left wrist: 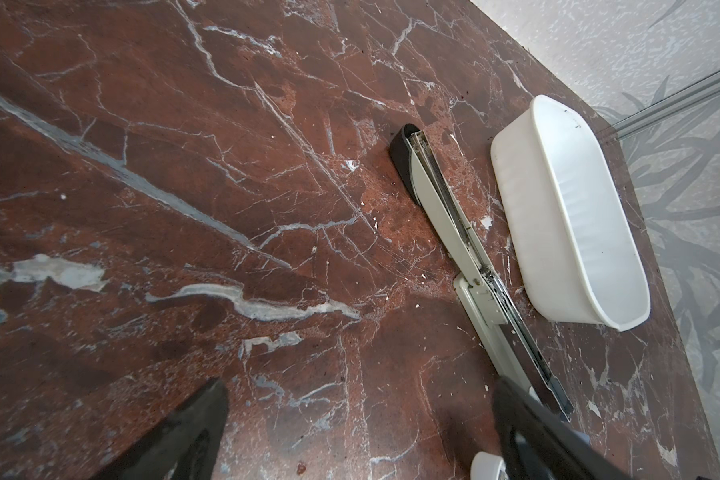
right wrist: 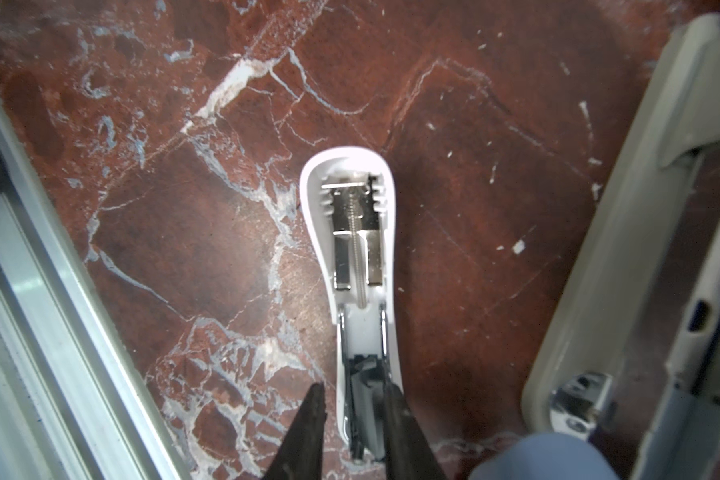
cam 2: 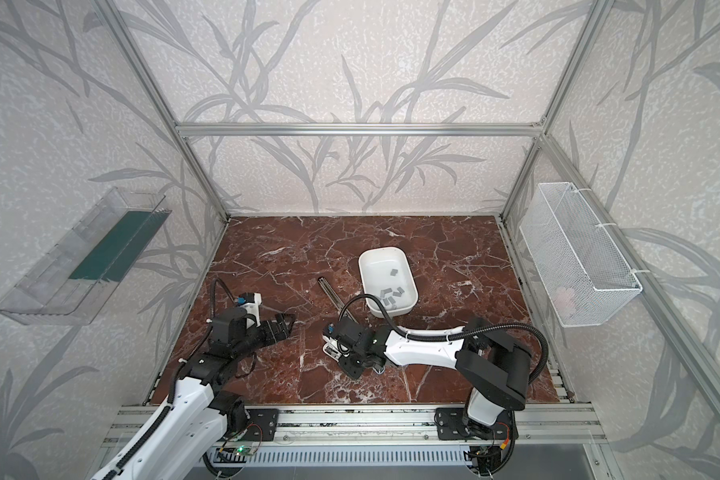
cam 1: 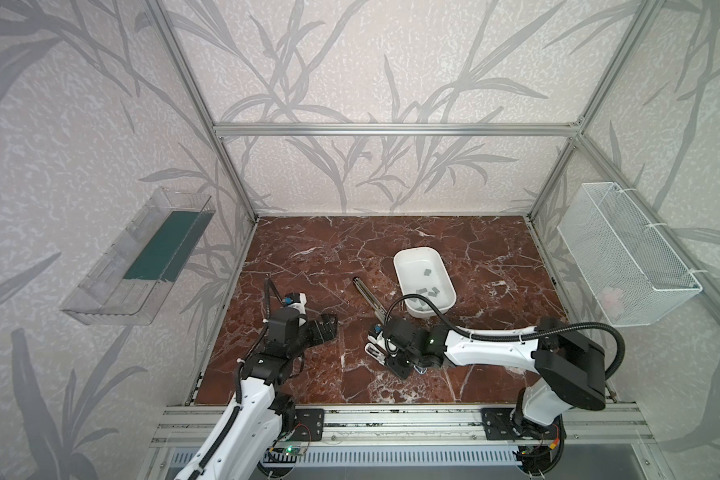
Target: Load the staples into the stapler
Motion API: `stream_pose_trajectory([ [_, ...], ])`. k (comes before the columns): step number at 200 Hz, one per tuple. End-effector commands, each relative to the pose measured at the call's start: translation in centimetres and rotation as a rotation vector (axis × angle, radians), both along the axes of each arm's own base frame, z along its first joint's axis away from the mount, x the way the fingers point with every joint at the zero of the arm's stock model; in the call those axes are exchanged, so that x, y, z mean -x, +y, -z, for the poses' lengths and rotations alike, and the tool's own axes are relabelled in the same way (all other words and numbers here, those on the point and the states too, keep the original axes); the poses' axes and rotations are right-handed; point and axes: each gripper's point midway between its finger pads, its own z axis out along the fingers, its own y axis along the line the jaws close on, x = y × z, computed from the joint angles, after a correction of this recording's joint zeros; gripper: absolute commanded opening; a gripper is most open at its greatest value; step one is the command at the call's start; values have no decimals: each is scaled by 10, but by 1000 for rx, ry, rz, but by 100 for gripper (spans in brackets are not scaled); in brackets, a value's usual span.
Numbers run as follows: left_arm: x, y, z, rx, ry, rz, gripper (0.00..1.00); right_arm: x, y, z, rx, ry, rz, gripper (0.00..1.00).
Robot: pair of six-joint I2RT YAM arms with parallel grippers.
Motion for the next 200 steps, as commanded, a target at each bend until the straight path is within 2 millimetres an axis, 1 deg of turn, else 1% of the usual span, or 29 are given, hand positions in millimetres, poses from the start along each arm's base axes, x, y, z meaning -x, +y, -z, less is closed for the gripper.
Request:
stream_pose_trajectory([
  [1, -3, 1, -6, -6, -24, 0, 100, 9, 3, 7, -31, 70, 34, 24],
  [32, -3, 1, -7, -3, -26, -1, 99, 13, 4, 5, -72, 98, 59, 23],
  [73, -1, 1, -7, -1, -30, -1, 99, 9, 0, 2, -78, 77, 92, 23],
  [97, -1, 1, -7, 1, -33, -3, 100, 9, -1, 2, -82, 83, 104, 19],
  [121, -1, 1, -7, 0, -31, -3, 99, 6, 0, 0, -88, 80, 113, 19],
  [169, -2, 2, -8, -5, -34, -7, 100, 2, 2, -12, -104, 53, 107, 20],
  [200, -2, 2, -7, -5, -31, -7, 99, 2, 2, -11, -98, 54, 101, 21],
])
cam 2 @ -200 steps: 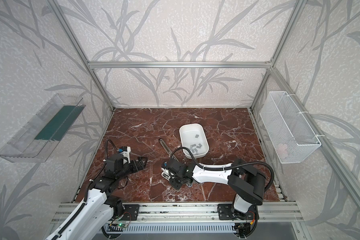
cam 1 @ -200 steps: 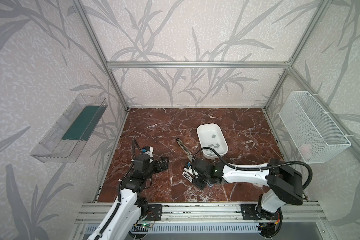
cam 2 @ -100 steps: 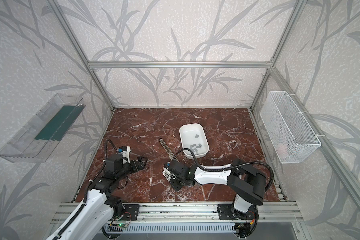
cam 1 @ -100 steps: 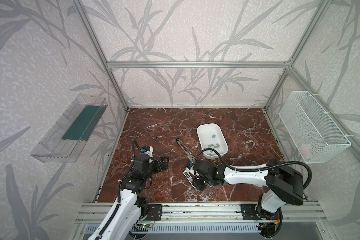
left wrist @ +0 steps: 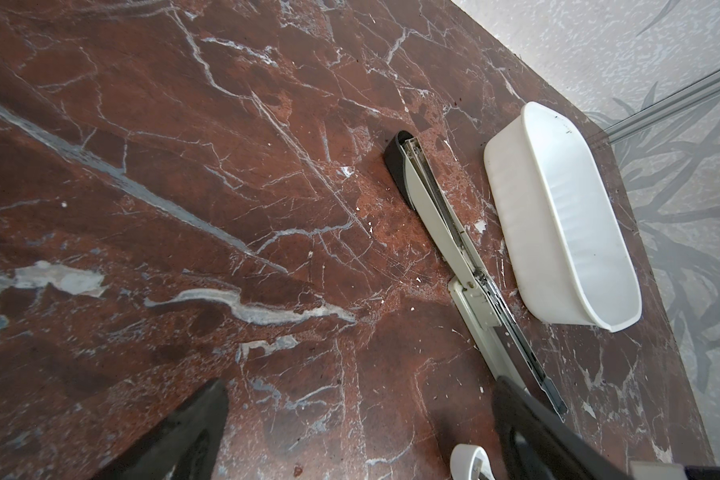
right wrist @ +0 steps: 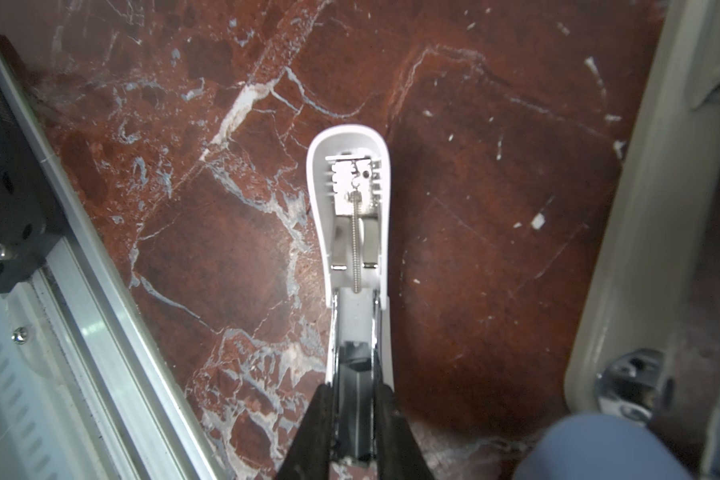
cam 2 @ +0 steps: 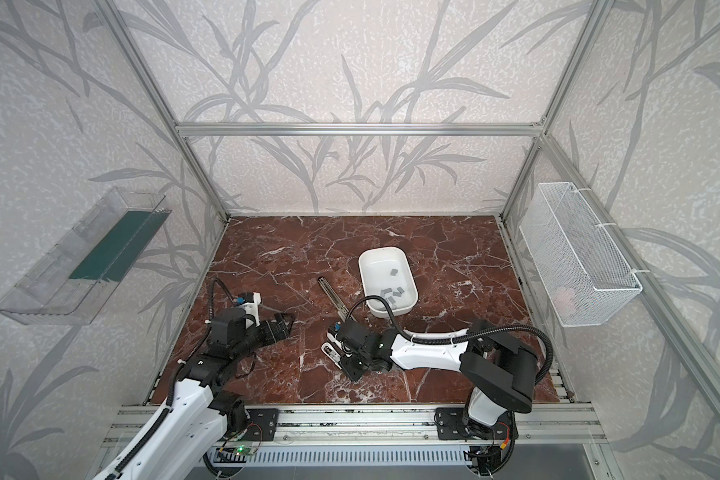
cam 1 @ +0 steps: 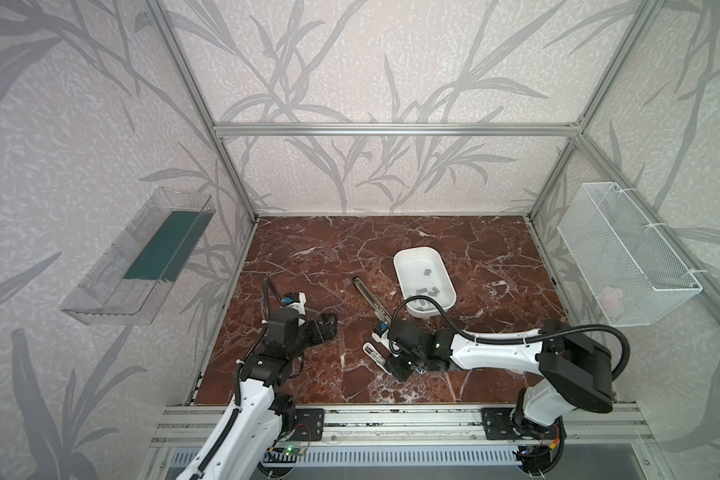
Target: Load the staples into the stapler
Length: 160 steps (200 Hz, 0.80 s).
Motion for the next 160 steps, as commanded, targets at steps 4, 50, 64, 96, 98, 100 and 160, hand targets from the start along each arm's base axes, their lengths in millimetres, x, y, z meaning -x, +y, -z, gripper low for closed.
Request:
stream_pose_trajectory([
  [4, -2, 2, -2, -9, -12, -7, 99, -4, 1, -10, -12, -18, 2, 21],
  [50, -2, 2, -3, -11, -12, -9, 99, -4, 1, -6, -6, -12, 4, 23],
  [64, -2, 2, -2, -10, -11, -7, 99, -3, 1, -5, -9, -10, 0, 24],
  [96, -2, 2, -2, -10, -11, -8, 99, -4, 1, -1, 2, -13, 0, 20],
  [98, -2, 2, -2, -10, -12, -7, 99, -4, 1, -1, 2, -12, 0, 20],
  [100, -2, 2, -2, -9, -12, -8, 100, -4, 1, -1, 3, -12, 0, 19],
  [160, -2, 2, -2, -11, -11, -9, 99, -3, 3, 8, 16, 7, -5, 17],
])
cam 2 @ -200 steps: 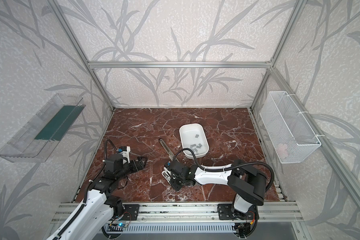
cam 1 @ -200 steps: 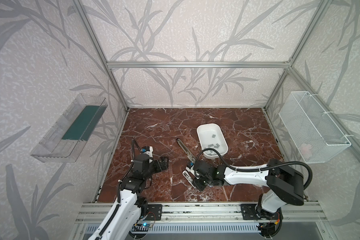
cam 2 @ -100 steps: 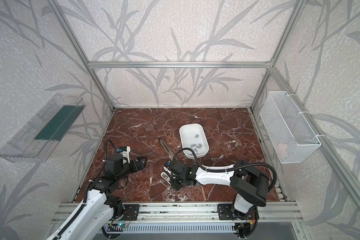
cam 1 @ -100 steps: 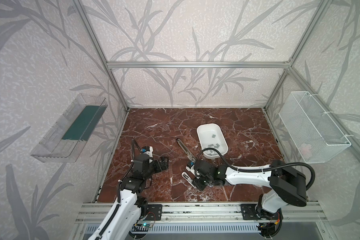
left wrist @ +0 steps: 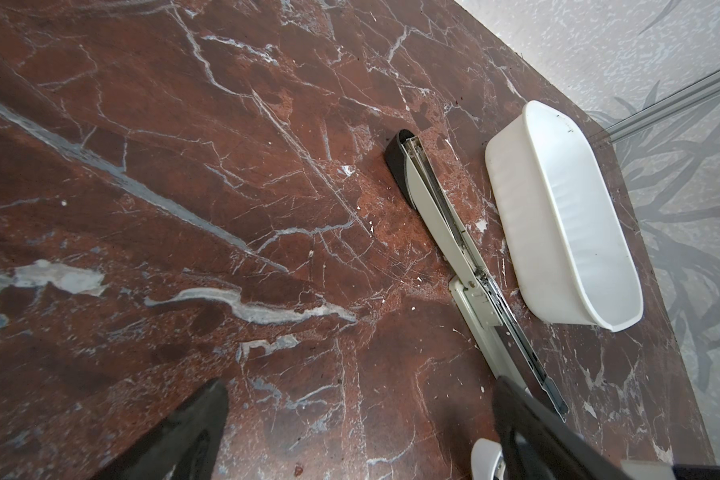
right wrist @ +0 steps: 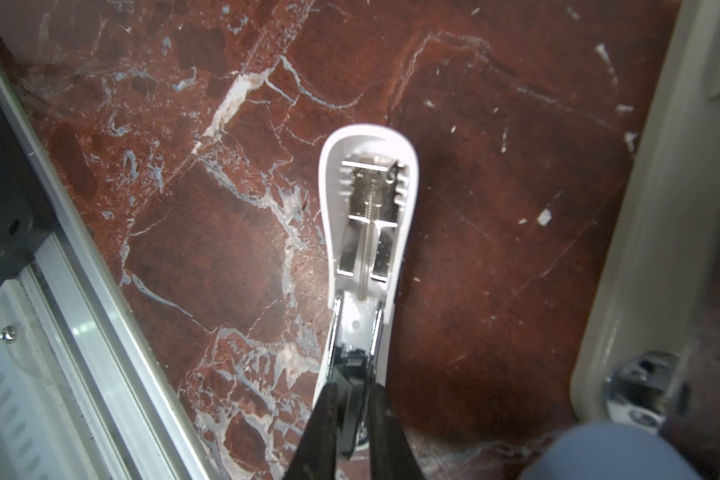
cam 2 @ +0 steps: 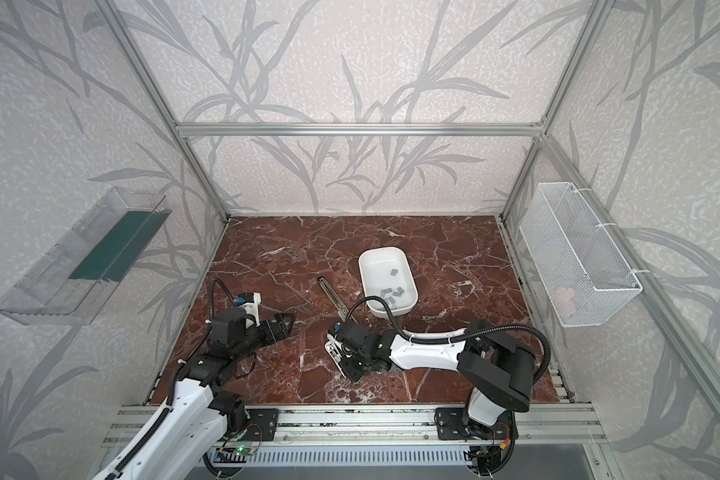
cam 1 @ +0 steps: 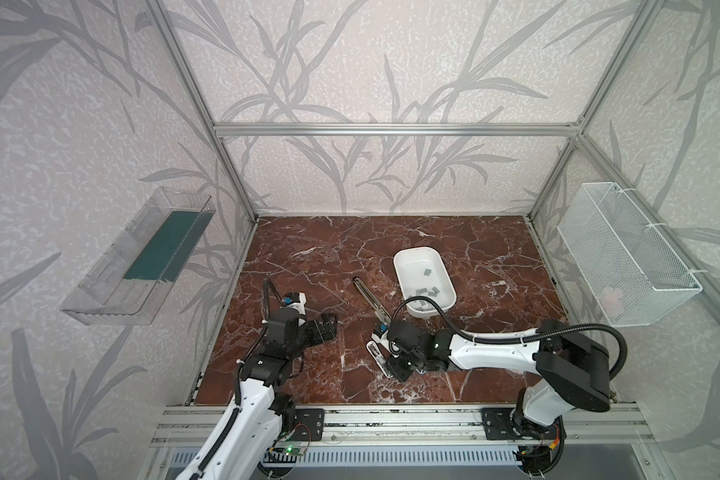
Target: Load the staples into the stapler
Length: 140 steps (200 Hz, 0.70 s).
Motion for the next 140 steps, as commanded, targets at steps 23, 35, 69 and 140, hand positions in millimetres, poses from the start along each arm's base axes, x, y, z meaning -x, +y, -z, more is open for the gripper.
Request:
stream_pose_trajectory([
  [23, -2, 2, -2, -9, -13, -8, 99, -3, 3, 2, 6, 2, -1, 18],
  [35, -2, 2, -3, -9, -15, -8, 99, -4, 3, -1, -1, -3, 0, 13],
  [69, -2, 2, -3, -8, -15, -7, 99, -6, 6, -15, -25, -19, -2, 10],
  [140, -2, -4, -8, 12, -27, 23, 99, -12, 12, -42, -127, -6, 18, 7],
])
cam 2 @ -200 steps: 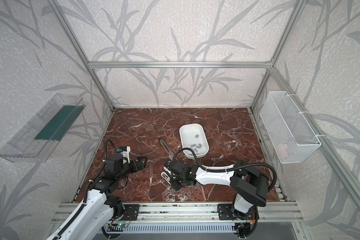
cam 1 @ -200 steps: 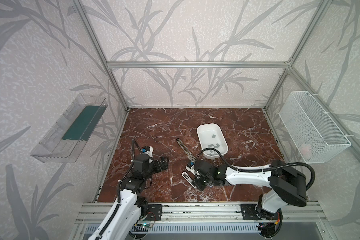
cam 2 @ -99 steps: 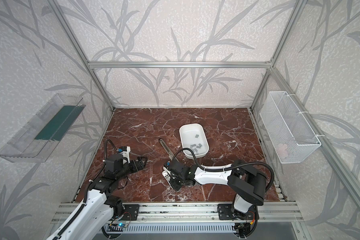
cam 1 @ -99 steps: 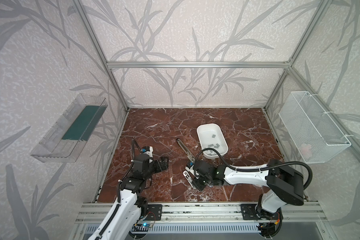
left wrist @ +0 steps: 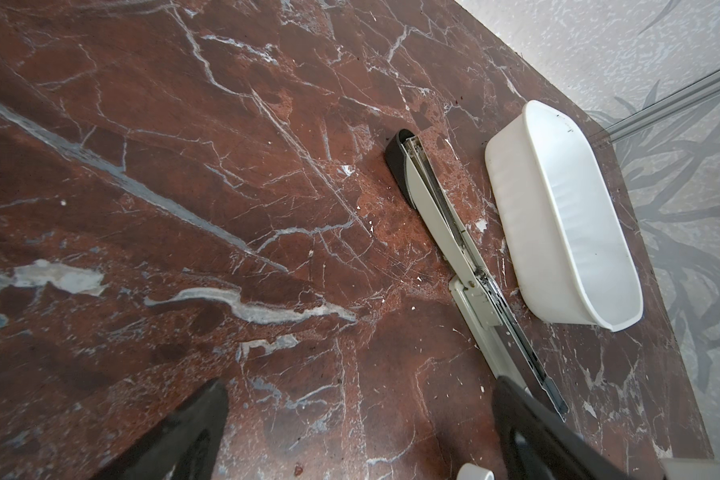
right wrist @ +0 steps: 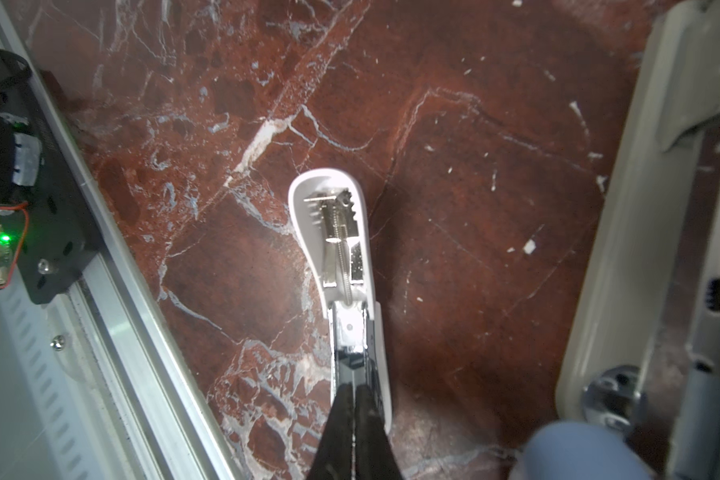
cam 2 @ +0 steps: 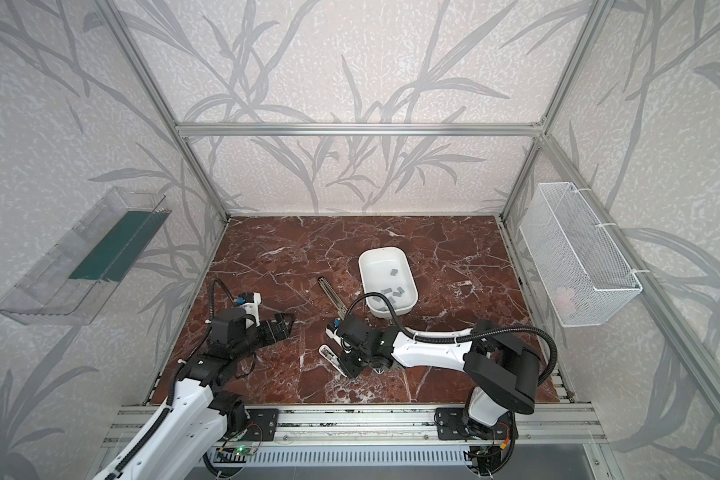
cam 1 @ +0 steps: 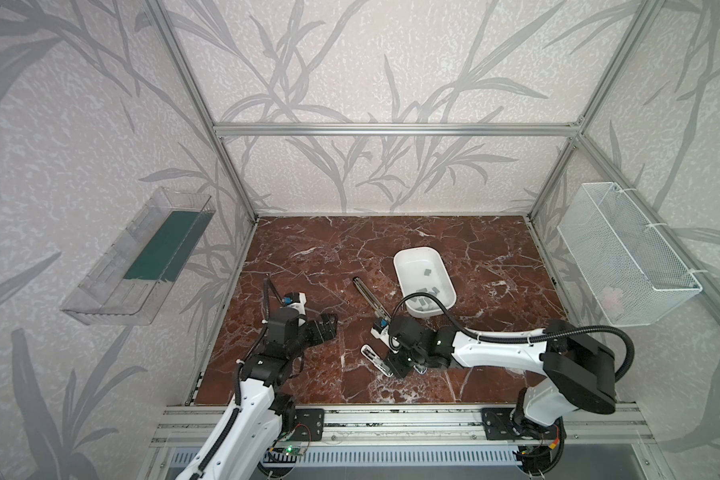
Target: Load the staples into the stapler
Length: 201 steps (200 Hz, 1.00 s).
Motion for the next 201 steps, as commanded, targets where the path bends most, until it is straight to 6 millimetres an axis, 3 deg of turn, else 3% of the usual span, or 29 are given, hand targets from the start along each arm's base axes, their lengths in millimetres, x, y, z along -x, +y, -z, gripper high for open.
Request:
stream_pose_trajectory([
  [1, -2, -4, -8, 12, -28, 23, 99, -4, 6, -22, -64, -7, 4, 7],
  [13, -1, -8, -11, 29, -33, 36, 96, -6, 4, -22, -56, -23, 6, 10],
  [46, 2, -26, -23, 53, -33, 77, 93, -8, -8, -21, -11, -98, -23, 35],
  [78, 6, -48, -26, 45, -55, 120, 94, 4, -8, -14, 3, -140, -78, 43],
  [138, 17, -77, -11, 151, -51, 197, 93, 16, -4, 16, 62, -130, -77, 43],
  [201, 37, -84, 13, 138, -49, 237, 93, 8, -5, 31, 95, -166, -27, 38],
])
